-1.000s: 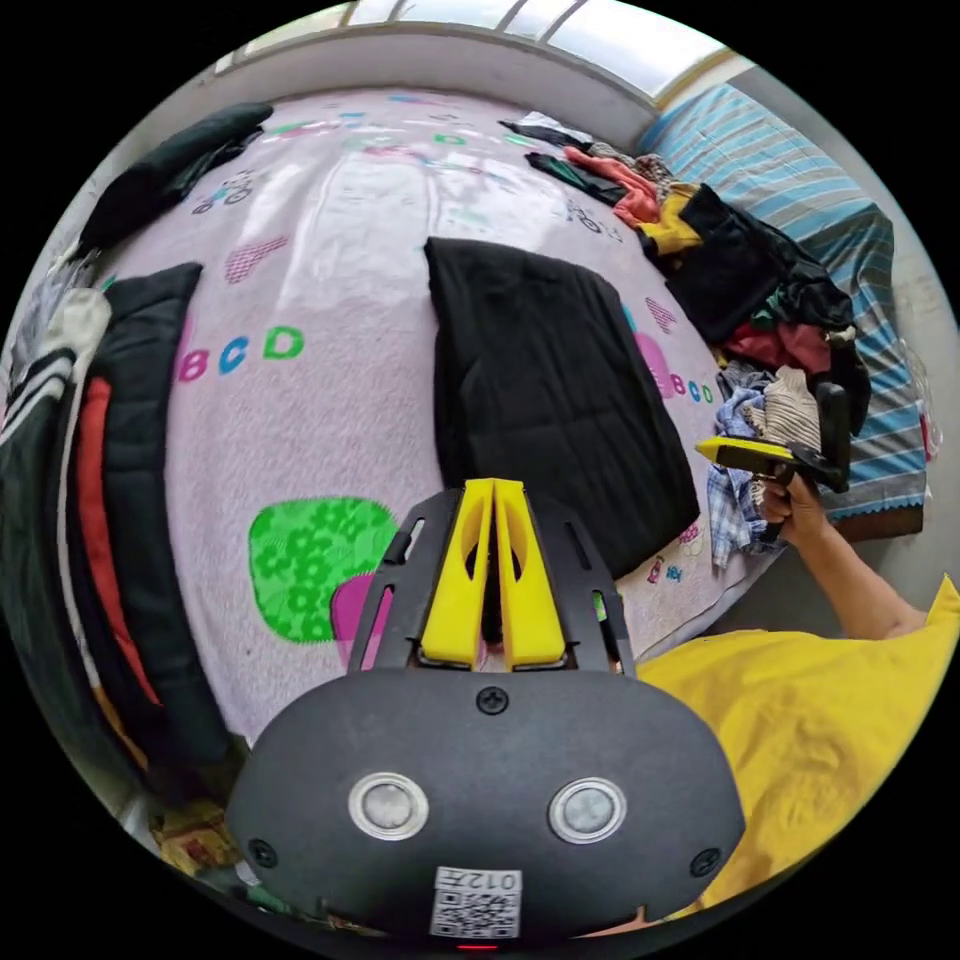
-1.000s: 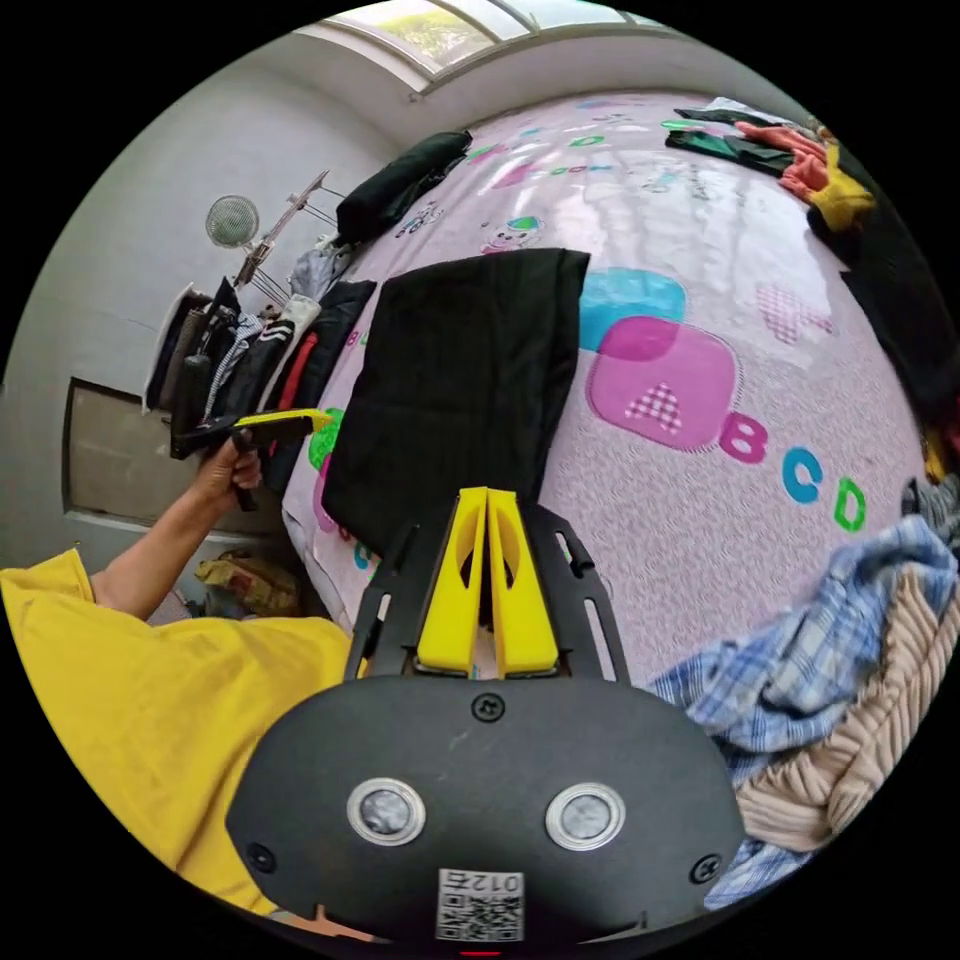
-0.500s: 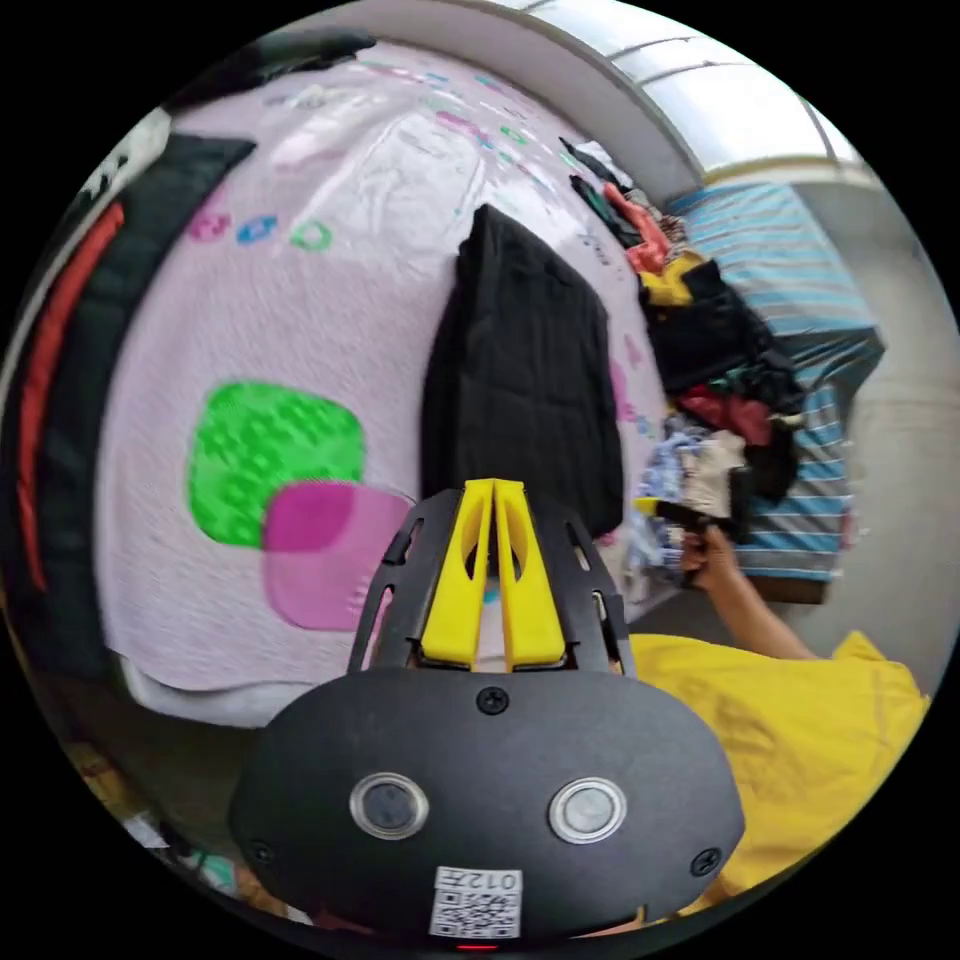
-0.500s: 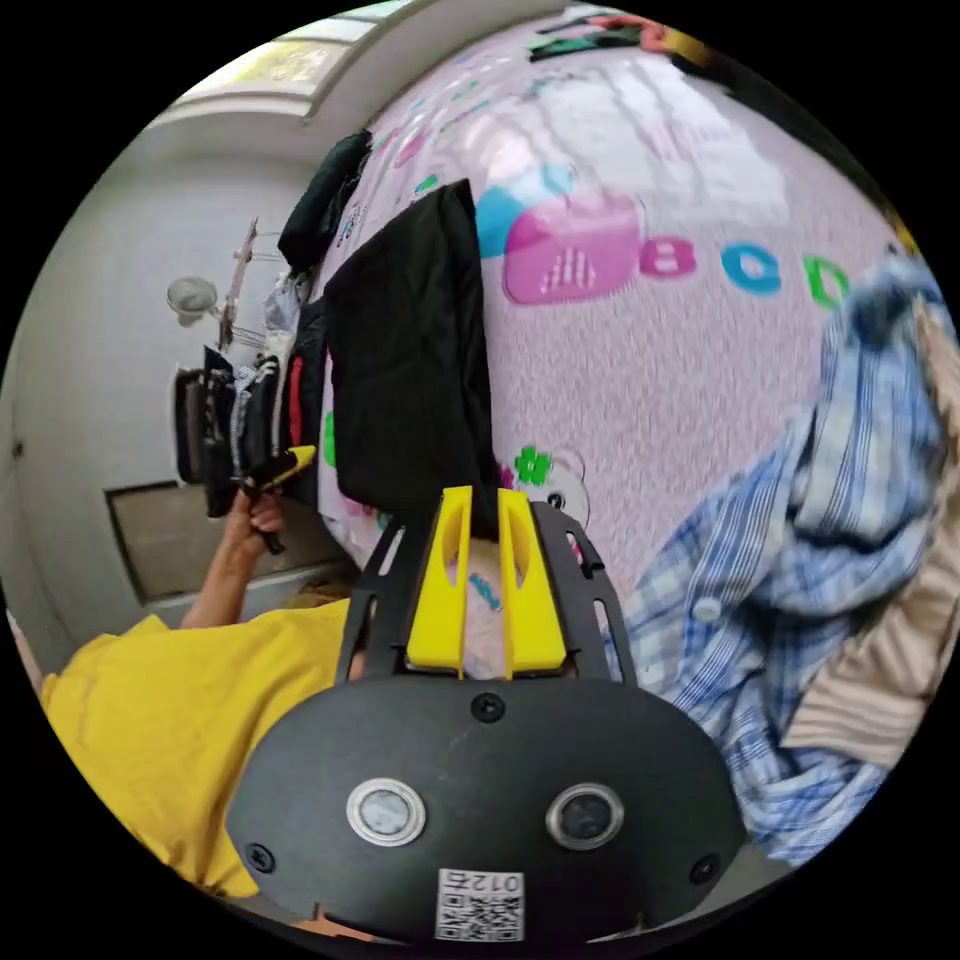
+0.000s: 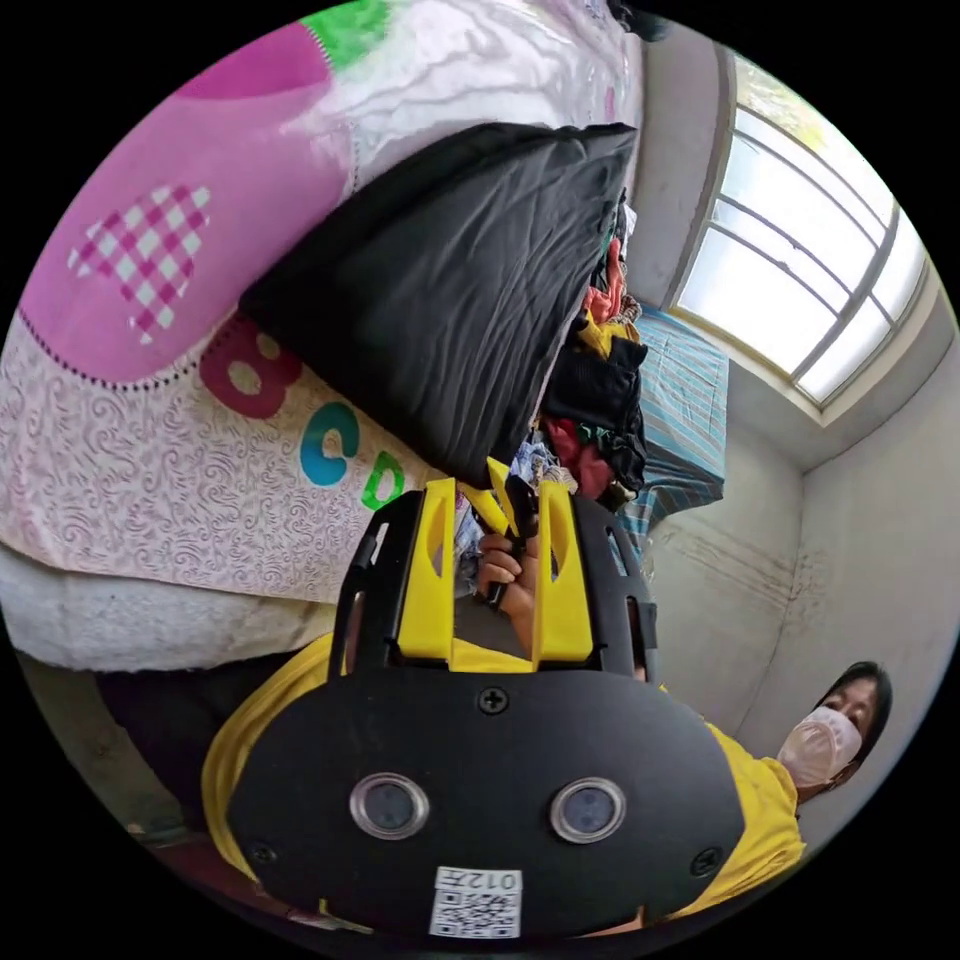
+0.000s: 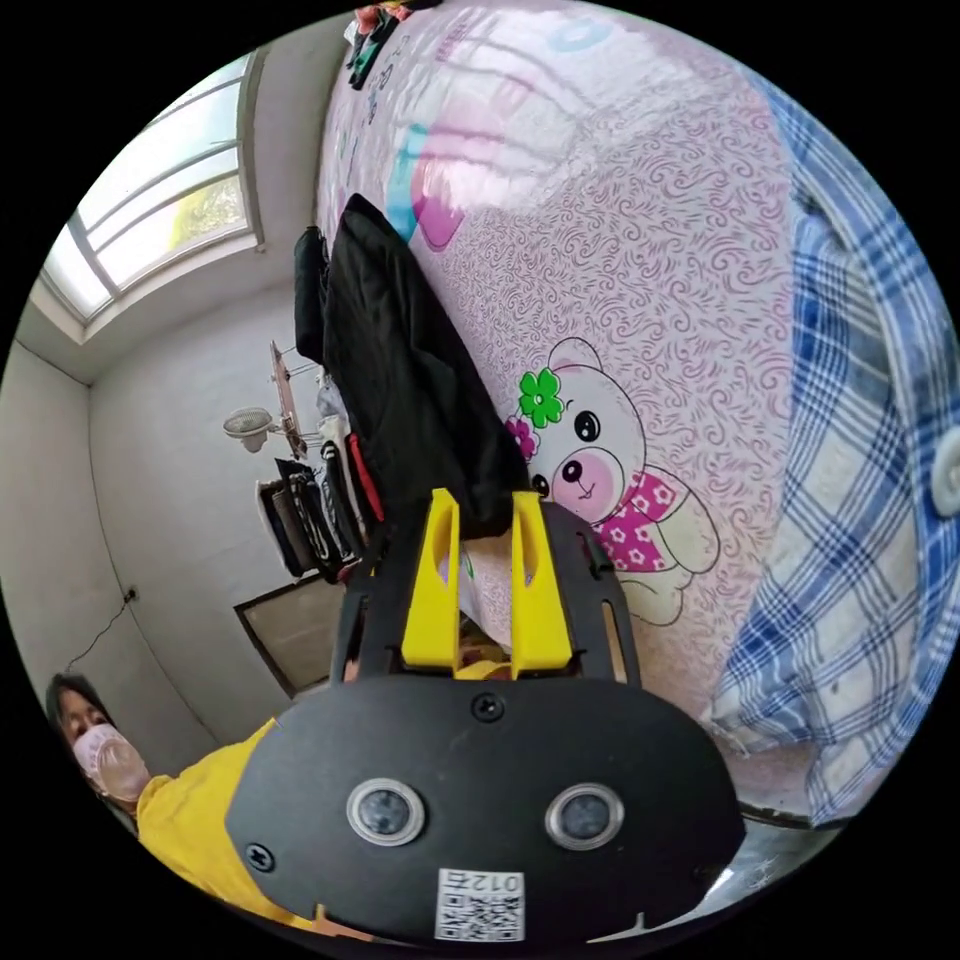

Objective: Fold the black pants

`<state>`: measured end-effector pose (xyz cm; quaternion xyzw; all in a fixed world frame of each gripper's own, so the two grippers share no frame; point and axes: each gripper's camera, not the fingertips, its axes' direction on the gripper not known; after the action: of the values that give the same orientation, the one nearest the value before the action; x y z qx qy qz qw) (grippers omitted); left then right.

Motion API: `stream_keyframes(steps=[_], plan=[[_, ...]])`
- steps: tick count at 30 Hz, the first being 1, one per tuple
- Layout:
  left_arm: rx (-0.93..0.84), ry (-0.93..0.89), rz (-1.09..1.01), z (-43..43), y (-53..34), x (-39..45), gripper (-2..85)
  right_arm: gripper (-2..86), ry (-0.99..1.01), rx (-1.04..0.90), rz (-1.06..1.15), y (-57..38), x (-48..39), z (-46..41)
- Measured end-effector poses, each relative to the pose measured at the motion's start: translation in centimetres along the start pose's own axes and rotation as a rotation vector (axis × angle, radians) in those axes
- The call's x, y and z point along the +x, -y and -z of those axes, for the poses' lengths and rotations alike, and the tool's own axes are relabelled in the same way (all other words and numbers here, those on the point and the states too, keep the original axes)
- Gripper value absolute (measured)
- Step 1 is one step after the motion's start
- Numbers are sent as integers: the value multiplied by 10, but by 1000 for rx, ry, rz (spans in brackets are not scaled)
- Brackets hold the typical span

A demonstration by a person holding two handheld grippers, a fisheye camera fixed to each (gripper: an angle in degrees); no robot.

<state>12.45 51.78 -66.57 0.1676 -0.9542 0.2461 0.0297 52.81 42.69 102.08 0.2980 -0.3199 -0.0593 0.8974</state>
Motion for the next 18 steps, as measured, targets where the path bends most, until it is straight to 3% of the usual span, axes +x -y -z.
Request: stream_keyframes(steps=[8,18], plan=[[98,-104,83,-31,-26,-22,142,42,194,86,-123,-19,-18,3],[226,-251,33,-37,-25,-38,150,46,201,13,-107,-29,-48,-21]])
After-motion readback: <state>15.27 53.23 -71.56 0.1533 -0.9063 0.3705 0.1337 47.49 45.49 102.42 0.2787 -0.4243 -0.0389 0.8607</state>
